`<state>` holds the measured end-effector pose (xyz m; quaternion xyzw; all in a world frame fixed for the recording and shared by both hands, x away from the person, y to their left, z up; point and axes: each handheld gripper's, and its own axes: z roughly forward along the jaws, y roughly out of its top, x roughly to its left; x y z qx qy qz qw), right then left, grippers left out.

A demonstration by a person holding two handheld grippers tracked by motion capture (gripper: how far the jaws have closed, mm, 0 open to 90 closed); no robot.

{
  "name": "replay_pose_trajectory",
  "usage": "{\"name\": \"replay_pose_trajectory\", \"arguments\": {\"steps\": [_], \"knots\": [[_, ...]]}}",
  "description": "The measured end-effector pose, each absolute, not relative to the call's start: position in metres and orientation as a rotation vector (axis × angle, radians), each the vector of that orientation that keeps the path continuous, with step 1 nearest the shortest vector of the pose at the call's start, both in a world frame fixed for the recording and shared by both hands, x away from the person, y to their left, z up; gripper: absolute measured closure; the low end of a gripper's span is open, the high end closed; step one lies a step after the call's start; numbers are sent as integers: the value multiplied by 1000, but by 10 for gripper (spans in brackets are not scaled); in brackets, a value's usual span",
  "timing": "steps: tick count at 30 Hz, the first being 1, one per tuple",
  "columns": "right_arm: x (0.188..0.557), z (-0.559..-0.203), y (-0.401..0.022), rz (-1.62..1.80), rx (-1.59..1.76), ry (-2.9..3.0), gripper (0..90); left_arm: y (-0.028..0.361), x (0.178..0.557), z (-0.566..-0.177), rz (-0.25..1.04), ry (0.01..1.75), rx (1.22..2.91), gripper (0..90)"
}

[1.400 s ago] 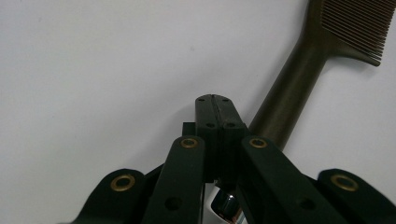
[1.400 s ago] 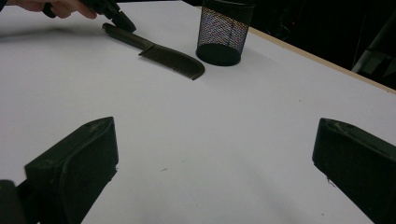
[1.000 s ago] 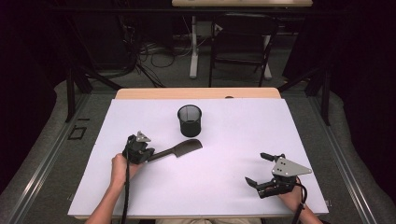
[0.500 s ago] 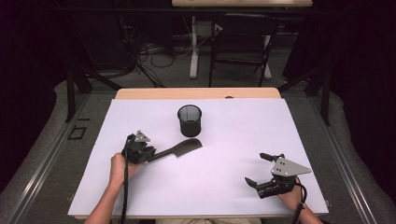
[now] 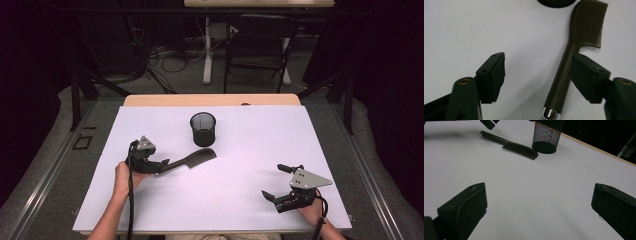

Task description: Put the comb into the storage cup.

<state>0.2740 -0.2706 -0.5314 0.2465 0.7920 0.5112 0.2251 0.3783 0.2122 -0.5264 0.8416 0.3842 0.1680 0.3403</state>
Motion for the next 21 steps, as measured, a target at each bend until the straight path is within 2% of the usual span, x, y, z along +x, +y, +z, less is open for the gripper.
{"name": "replay_pose_trajectory", "arguments": {"steps": [5, 15, 21], "knots": [[274, -531, -271, 1414, 681, 2178, 0, 213, 375, -518, 462, 965, 2176, 156], [274, -531, -271, 1413, 681, 2180, 0, 214, 374, -511, 484, 943, 2184, 22], [274, -531, -271, 1414, 680, 2179, 0, 208, 374, -510, 478, 915, 2221, 0]]}}
